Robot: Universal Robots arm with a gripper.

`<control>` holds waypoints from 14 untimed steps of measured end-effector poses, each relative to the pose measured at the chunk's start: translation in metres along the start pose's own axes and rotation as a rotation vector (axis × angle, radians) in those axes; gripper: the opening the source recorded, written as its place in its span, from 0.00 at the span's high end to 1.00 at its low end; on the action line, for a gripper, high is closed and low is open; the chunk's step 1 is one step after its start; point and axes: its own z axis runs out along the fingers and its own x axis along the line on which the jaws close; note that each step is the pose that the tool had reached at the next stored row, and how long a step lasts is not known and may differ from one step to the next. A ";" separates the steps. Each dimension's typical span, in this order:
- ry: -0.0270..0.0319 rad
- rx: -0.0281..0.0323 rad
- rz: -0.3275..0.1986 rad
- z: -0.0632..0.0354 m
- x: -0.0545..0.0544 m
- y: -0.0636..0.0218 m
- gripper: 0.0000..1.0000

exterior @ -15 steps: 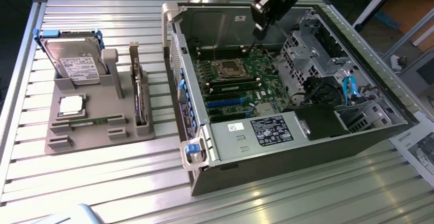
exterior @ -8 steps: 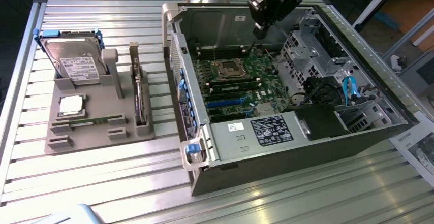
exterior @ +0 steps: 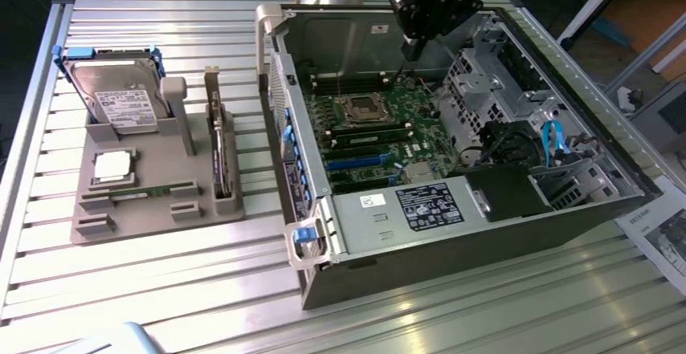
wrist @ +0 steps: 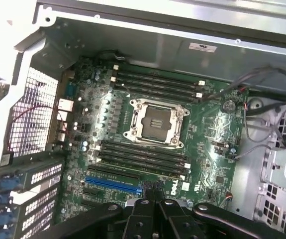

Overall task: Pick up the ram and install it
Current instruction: 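Press down the ram until it locks into place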

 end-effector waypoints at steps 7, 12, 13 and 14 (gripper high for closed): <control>-0.0123 0.0031 0.027 0.0000 0.000 0.0001 0.90; -0.0739 0.0242 0.024 0.0002 0.000 0.0003 0.90; -0.0739 0.0243 0.024 0.0001 0.000 0.0004 0.90; -0.0738 0.0245 0.024 0.0001 0.000 0.0004 0.90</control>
